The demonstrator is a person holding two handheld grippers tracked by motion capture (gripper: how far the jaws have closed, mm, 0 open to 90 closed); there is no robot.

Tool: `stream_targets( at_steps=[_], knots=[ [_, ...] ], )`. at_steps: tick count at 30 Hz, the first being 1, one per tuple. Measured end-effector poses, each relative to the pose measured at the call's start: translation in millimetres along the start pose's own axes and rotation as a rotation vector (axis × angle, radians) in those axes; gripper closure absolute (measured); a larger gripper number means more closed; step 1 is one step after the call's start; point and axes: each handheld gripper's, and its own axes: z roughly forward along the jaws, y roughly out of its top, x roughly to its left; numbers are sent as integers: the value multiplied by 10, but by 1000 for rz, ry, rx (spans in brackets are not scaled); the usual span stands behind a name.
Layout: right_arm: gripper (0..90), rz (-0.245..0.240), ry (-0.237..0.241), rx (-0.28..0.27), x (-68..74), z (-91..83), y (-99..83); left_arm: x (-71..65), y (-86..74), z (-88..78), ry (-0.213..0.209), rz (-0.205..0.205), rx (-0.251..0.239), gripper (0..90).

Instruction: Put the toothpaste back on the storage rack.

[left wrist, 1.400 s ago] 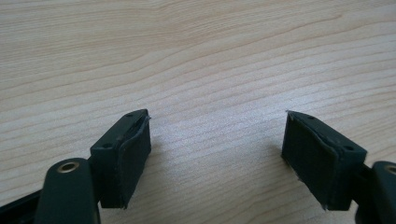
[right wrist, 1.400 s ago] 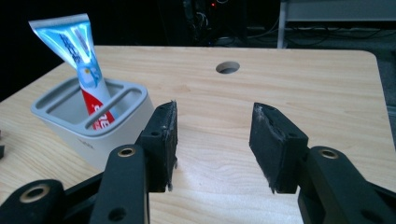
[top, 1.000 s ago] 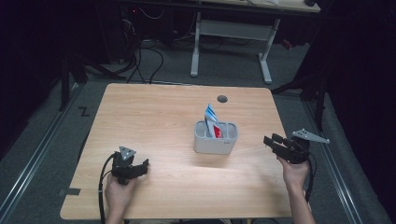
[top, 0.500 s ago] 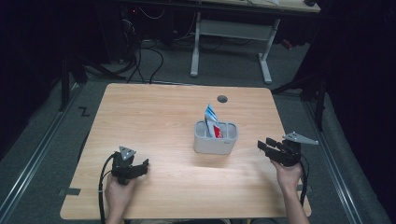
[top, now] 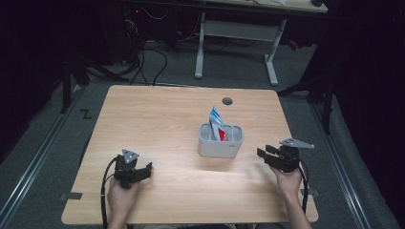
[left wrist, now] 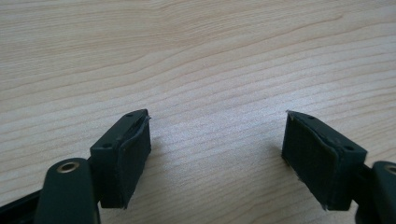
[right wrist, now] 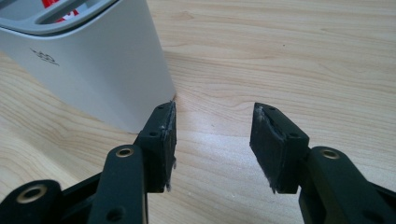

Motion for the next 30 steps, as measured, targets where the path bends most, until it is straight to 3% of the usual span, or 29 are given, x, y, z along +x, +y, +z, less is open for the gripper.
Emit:
stream_targets(
  at_steps=[7, 14, 18, 22, 30],
  knots=[
    [478, 41, -39, 6, -33, 75, -38, 2, -5, -6, 0, -3, -1, 242],
    [469, -16, -67, 49, 20, 204, -70, 1, -5, -6, 1, -1, 0, 240],
    [468, 9, -76, 43, 11, 269, -145, 1, -9, -10, 0, 0, 0, 239],
    [457, -20, -100, 84, 22, 336, -204, 6, -11, -14, -4, -4, 0, 239],
    [451, -57, -125, 114, 41, 418, -221, -1, -11, -11, -3, 5, 3, 229]
  ],
)
